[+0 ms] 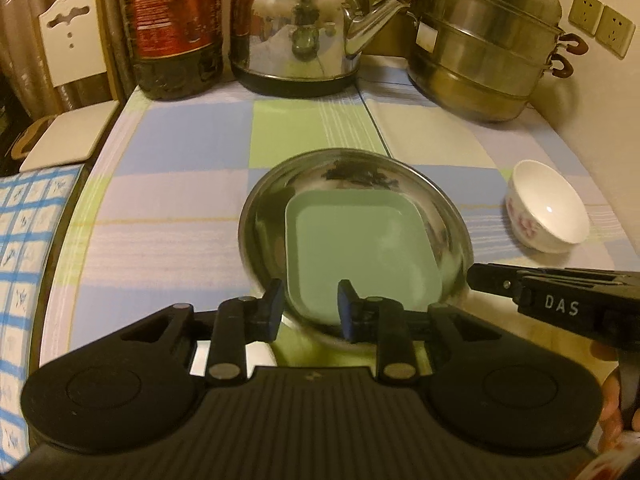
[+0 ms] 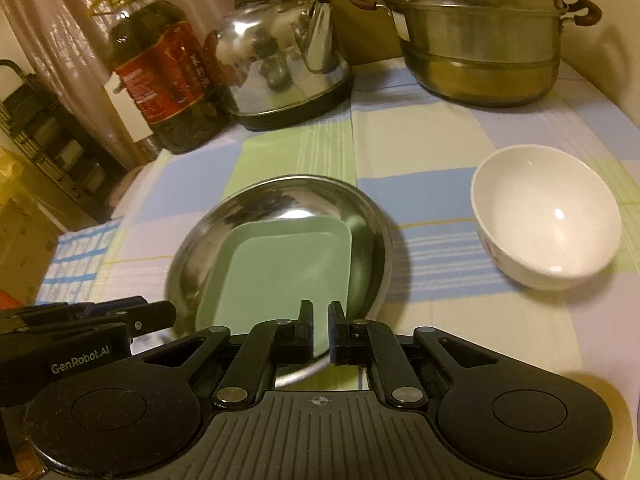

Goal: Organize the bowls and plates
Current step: 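Lift the green plate with the right tool and lower it into the steel plate, then open the right tool and withdraw from the green plate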

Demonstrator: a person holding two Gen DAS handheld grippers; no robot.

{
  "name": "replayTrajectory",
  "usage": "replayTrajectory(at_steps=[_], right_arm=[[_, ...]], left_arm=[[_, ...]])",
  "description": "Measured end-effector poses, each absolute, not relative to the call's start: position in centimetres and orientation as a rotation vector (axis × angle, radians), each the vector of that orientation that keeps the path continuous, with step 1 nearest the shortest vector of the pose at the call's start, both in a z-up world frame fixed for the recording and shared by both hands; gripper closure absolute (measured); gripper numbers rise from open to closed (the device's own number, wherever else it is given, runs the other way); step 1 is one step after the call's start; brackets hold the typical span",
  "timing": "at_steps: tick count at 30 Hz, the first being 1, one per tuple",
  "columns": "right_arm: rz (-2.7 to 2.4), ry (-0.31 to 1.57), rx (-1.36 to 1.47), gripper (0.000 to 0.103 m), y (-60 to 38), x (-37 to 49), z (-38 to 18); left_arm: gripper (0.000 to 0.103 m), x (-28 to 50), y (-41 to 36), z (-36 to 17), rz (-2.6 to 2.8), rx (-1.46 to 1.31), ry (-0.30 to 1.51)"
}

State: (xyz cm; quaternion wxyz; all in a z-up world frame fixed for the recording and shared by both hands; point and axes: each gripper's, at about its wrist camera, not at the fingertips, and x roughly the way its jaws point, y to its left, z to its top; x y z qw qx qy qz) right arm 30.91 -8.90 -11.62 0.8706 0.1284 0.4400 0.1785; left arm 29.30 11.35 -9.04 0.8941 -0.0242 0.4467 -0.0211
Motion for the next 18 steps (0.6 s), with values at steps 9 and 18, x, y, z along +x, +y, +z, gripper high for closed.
replayTrajectory(at_steps=[9,18], right_arm=[[0.430,0.901,0.294,0.057,-10.8,26.1,-10.0],[0.500,0.908,0.274,0.055,-12.5,21.6,-9.1]], left_arm=[[0.076,23.8,9.8,-7.6,-0.009,-0.062,0.937],[0.076,19.2,8.6,-6.5,0.040,-0.103,0.945]])
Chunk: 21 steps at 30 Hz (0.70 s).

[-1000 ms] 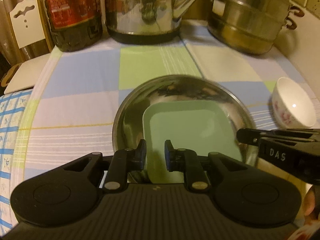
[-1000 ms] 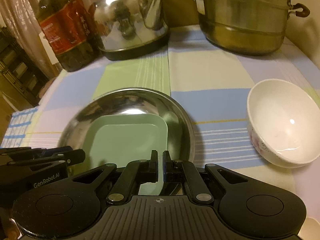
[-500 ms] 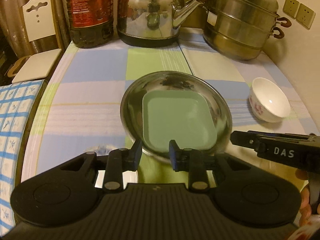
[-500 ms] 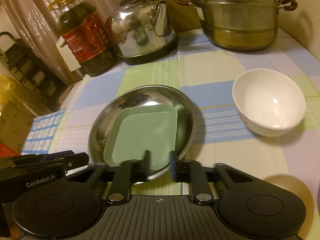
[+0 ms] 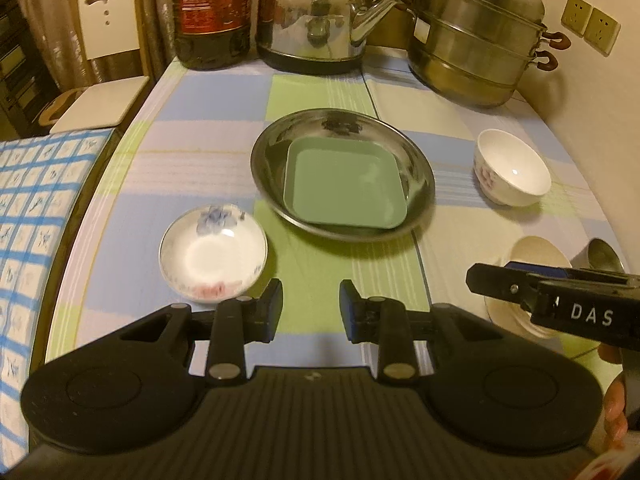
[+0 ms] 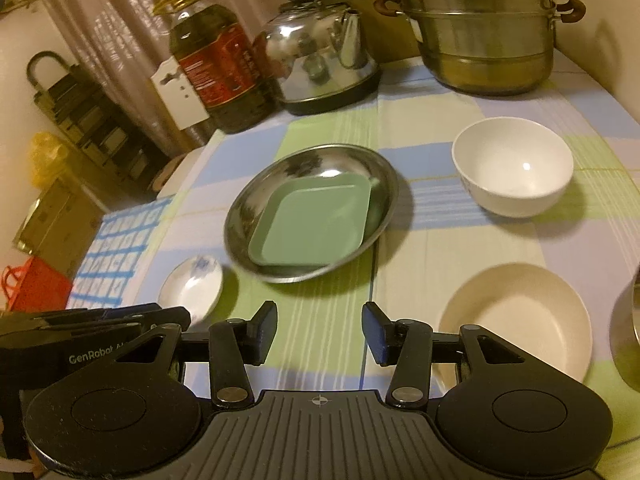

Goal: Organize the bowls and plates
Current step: 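Open the right tool and withdraw from the green plate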

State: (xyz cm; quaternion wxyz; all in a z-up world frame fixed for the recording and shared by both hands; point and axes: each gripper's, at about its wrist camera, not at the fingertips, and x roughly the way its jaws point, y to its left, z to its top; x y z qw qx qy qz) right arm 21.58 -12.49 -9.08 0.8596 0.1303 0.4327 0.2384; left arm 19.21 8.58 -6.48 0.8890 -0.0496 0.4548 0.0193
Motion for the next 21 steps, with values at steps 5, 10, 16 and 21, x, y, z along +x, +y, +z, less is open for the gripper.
replayTrajectory(at_steps=[5,10,16,21], right_arm=[[0.538,0.927,0.264,0.054,-13.0,19.7,-8.9],[0.570,0.936,0.247,0.053,-13.4,18.3,-8.8],[0.599,0.951,0.223,0.052,-13.6,16.9,-8.8],[0.609,0.970,0.209,0.050,-13.5,16.3,-9.0]], left_arm=[[0.075,16.5,8.2,-6.0,0.070,-0.123,0.939],[0.075,14.4,7.7,-5.9,0.092,-0.132,0.947],[0.073,12.6,7.3,-5.9,0.112,-0.145,0.953],[0.072,11.5,7.2,-6.2,0.120,-0.154,0.963]])
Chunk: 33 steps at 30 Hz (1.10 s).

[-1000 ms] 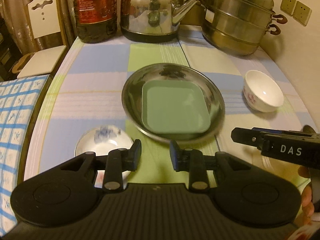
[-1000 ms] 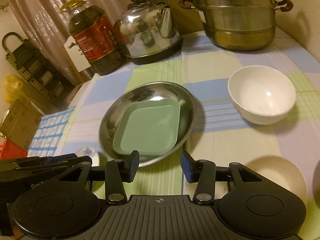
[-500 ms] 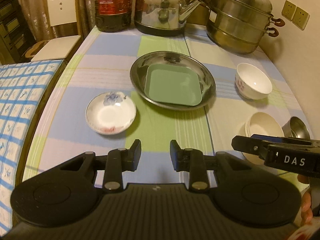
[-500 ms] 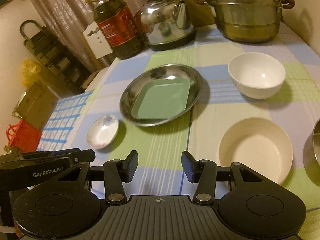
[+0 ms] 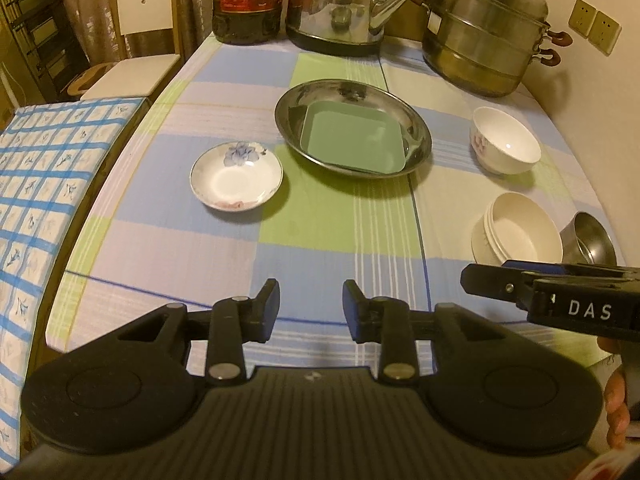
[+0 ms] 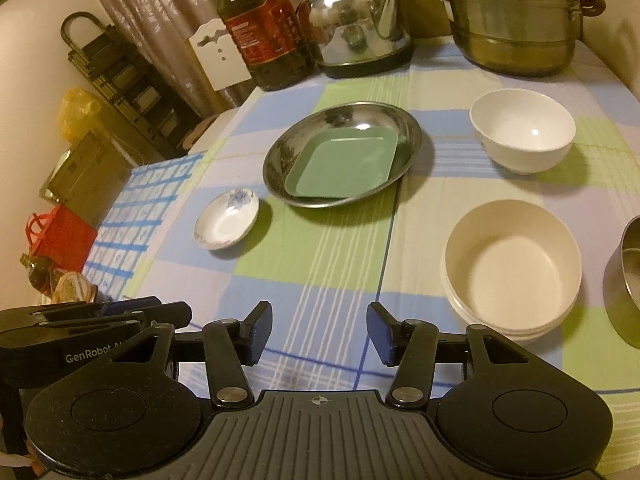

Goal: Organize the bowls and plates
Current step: 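Open the right tool and withdraw from the green plate, then move the left tool to the white floral saucer and grip its rim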

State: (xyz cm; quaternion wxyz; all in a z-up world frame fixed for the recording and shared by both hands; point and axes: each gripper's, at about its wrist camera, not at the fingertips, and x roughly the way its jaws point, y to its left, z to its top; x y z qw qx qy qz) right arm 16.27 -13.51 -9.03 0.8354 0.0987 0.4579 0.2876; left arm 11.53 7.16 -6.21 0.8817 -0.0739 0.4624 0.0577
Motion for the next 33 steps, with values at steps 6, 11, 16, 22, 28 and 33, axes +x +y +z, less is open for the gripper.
replayTrajectory(at_steps=[6,11,16,22,28,33], right_arm=[[0.617,0.999,0.206,0.048,-13.1,16.1,-9.5],[0.621,1.033,0.209,0.046,-12.3,16.3,-10.1],[0.627,1.060,0.198,0.045,-11.2,16.7,-10.6],[0.657,1.084,0.197,0.044,-9.5,17.3,-11.1],[0.674,1.120,0.195,0.044,-7.6,18.5,-11.7],[0.664,1.128,0.182,0.044,-6.0,19.6,-12.1]], left_arm=[[0.072,11.1,7.5,-6.9,0.131,-0.166,0.989],[0.072,11.0,8.3,-7.4,0.148,-0.176,1.015],[0.072,11.2,9.5,-7.8,0.162,-0.180,1.033],[0.070,11.9,10.9,-8.4,0.183,-0.179,1.051],[0.070,12.8,12.9,-9.1,0.194,-0.199,1.069],[0.069,13.8,14.8,-9.6,0.200,-0.213,1.067]])
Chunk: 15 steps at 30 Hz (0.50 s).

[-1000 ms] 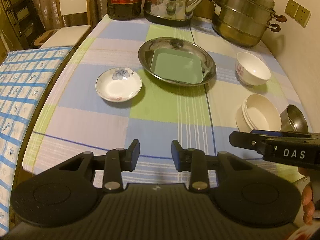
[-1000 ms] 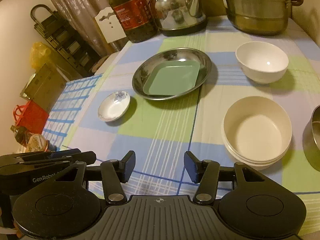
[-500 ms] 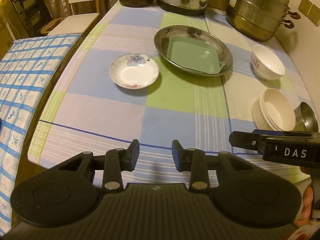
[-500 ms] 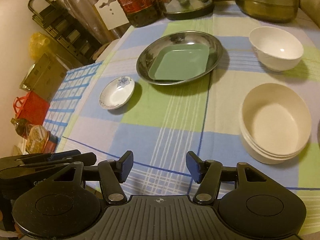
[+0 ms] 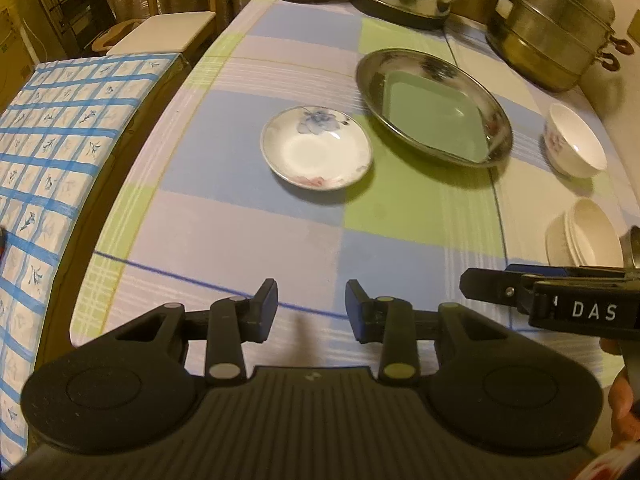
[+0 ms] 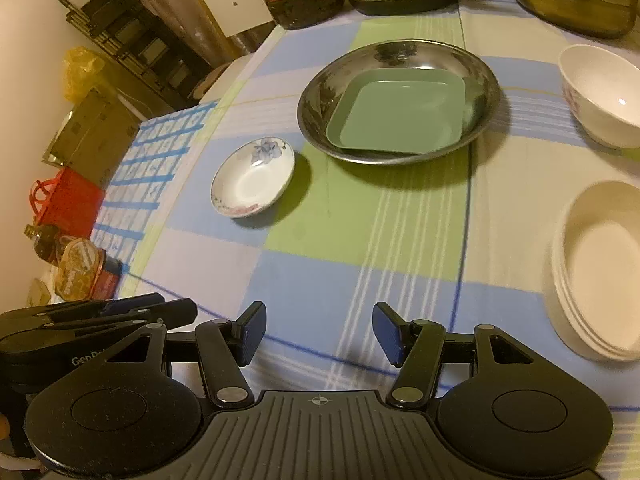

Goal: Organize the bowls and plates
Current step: 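Move the left tool to the white floral saucer and grip its rim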

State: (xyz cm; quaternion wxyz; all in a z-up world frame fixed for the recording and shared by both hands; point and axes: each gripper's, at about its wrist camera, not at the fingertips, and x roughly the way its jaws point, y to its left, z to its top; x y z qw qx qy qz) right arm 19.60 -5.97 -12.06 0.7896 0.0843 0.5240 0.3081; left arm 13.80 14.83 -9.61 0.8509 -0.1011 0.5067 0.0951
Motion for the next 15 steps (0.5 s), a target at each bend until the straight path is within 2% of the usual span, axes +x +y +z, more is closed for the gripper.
replayTrajectory(at_steps=[15], right_arm=[[0.655,1.010,0.231,0.044,-0.6,23.3,-13.0]], left_arm=[[0.070,19.0,20.3,-11.2,0.182,-0.252,1.001]])
